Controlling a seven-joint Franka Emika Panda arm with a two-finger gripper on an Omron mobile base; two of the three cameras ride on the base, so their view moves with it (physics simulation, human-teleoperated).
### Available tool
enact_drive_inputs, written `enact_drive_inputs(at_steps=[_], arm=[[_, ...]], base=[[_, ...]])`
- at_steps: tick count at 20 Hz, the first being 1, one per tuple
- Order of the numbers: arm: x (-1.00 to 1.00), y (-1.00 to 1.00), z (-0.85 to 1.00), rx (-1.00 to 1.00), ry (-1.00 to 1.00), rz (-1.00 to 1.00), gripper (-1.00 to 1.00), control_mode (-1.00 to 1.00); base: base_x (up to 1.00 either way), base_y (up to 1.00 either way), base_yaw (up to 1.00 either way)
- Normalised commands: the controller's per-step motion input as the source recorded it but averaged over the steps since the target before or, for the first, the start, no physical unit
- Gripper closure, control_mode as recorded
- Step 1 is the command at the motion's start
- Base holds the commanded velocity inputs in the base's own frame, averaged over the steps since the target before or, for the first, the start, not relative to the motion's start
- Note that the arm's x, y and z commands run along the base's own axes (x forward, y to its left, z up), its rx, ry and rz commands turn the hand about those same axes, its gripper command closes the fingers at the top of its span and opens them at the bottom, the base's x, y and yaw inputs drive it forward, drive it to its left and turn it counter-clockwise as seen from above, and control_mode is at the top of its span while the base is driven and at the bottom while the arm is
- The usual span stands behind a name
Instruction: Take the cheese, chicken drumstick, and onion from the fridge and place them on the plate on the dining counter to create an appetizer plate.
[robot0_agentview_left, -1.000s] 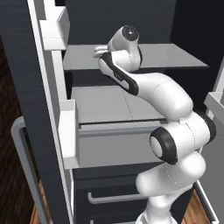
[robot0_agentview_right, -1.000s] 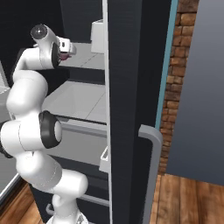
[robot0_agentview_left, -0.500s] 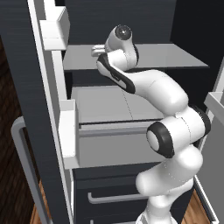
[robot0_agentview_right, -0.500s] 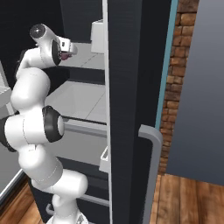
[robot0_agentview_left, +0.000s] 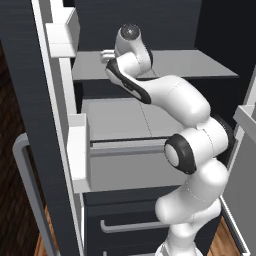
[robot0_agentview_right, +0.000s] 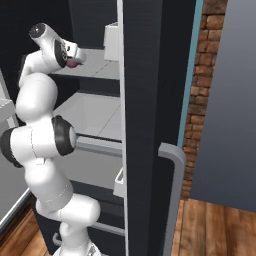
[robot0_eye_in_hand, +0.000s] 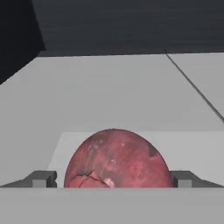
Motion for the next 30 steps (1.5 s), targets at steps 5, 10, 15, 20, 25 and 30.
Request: enact_drive_inputs(at_steps=[5, 10, 15, 20, 25, 30], arm=[[0.15, 0.0, -0.37, 0.0, 0.12, -0.1, 1.0, -1.0], [0.01, -0.15, -0.62, -0.01, 0.05, -0.11, 1.0, -1.0], [0.0, -0.26, -0.97, -0.01, -0.07, -0.08, 1.0, -1.0], [0.07, -0.41, -0.9, 0.0, -0.24, -0.01, 1.0, -1.0], [0.02, -0.62, -0.26, 0.01, -0.14, 0.0, 1.0, -1.0], [-0.31, -0.53, 0.3, 0.02, 0.0, 0.0, 1.0, -1.0]], base=[[0.0, 0.0, 0.0], [0.0, 0.0, 0.0], [0.0, 0.0, 0.0], [0.0, 0.0, 0.0], [0.0, 0.0, 0.0], [0.0, 0.0, 0.0]])
